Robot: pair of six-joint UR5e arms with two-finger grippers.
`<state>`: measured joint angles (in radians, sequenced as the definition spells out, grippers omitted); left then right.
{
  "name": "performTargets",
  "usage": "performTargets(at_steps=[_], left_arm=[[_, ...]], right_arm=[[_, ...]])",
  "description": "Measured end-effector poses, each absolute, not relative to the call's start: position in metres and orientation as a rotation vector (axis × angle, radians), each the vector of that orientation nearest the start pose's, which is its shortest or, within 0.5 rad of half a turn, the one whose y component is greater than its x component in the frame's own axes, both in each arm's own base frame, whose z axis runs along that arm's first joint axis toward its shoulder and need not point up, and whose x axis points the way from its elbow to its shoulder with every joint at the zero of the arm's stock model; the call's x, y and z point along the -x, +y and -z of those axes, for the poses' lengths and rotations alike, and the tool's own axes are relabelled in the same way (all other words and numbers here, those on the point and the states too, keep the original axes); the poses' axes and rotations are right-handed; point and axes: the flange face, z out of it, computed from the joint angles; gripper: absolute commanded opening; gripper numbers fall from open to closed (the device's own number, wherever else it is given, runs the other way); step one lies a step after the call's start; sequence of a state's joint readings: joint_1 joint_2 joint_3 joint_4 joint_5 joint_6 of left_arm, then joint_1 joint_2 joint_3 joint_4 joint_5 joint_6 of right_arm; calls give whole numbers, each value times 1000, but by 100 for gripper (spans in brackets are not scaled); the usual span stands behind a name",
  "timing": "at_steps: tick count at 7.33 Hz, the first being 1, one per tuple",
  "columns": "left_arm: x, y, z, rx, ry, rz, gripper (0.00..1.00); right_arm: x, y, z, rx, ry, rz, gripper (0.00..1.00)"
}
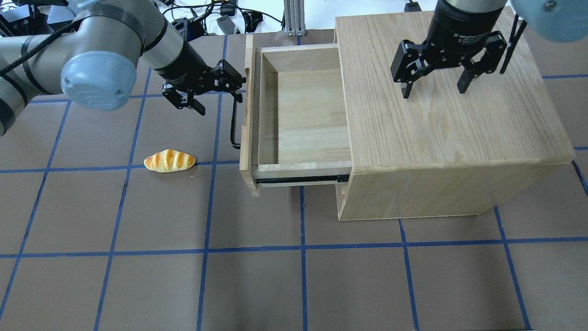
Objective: Open upper drawer
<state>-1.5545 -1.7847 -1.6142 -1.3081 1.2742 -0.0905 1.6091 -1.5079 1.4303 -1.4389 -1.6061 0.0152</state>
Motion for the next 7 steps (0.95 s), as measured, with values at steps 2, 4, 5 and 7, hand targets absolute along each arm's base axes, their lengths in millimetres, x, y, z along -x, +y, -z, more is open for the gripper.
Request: performTargets(at_steps=[2, 4, 5, 7], left_arm=[[139, -562, -405, 210, 3382, -28, 100], [137, -536, -457, 212, 3336, -51, 100], [136, -517, -483, 205, 3299, -60, 100], [135, -477, -523, 171, 3217, -27, 100]], right_arm=[[-149, -507, -513, 39, 3177, -84, 100], [-149, -507, -512, 38, 3177, -84, 100], [-149, -506, -512, 38, 3177, -85, 100], [-149, -507, -512, 38, 3177, -85, 100]])
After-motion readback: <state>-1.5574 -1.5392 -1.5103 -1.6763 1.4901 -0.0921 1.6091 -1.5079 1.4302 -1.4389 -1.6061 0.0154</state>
